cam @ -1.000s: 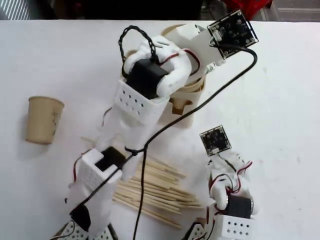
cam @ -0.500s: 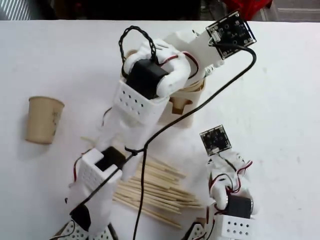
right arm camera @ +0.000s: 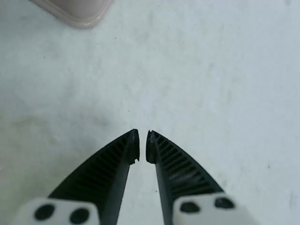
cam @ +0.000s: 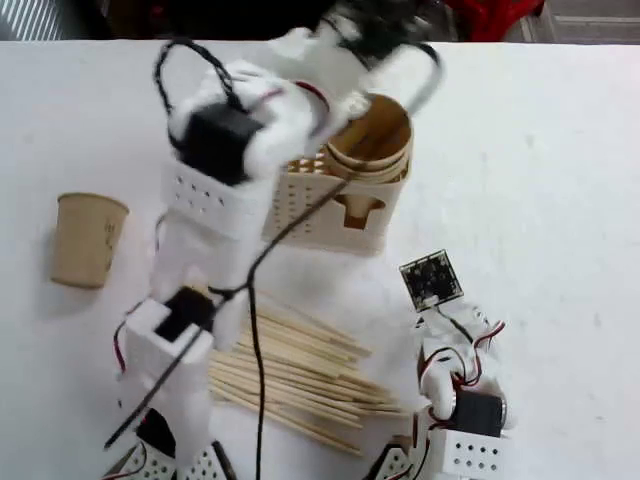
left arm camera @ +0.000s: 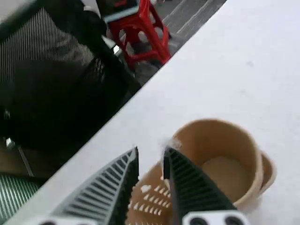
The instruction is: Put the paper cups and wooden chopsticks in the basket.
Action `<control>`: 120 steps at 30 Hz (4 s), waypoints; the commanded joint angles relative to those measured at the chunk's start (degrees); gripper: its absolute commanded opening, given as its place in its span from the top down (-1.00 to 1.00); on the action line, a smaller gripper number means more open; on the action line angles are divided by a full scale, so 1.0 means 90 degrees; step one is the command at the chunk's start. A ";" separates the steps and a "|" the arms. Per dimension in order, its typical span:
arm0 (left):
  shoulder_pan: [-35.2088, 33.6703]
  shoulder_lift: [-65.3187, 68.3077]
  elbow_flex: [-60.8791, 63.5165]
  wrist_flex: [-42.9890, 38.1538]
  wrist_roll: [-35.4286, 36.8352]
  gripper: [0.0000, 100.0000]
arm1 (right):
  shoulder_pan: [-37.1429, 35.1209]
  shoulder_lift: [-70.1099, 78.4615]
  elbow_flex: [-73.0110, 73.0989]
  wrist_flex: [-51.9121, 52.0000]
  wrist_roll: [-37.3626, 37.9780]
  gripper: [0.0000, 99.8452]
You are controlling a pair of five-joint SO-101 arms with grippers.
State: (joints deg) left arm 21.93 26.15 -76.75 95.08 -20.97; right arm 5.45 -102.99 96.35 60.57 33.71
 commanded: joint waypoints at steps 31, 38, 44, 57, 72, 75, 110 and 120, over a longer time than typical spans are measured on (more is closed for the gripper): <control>-0.4107 0.0171 0.0713 0.0518 0.0332 0.78 | -0.0015 -0.0034 0.0049 -0.0103 -0.0049 0.91; -0.5661 0.1167 0.1934 -0.0586 0.0322 0.69 | -0.0024 -0.0034 0.0049 -0.0103 -0.0049 0.91; -0.5846 0.1978 0.1934 -0.0586 0.0322 0.69 | -0.0024 -0.0034 0.0049 -0.0103 -0.0049 0.91; -0.5905 0.2730 0.1934 0.0430 -0.0469 0.69 | -0.0024 -0.0034 0.0049 -0.0103 -0.0049 0.91; -0.7311 0.1001 0.2813 0.0840 -0.1983 0.69 | -0.0034 -0.0034 0.0049 -0.0112 -0.0049 0.91; -0.7526 0.0474 0.3946 0.0830 -0.2481 0.69 | -0.0034 -0.0034 0.0049 -0.0112 -0.0049 0.91; -0.8181 -0.2066 0.7228 0.0811 -0.3663 0.61 | -0.0015 -0.0034 0.0049 -0.0103 -0.0049 0.91; -0.8171 -0.2252 0.7385 0.0801 -0.3683 0.53 | -0.0015 -0.0034 0.0049 -0.0103 -0.0049 0.91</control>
State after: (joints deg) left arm -52.09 8.57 -11.52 101.67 -53.58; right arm 5.45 -102.99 96.35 60.57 33.71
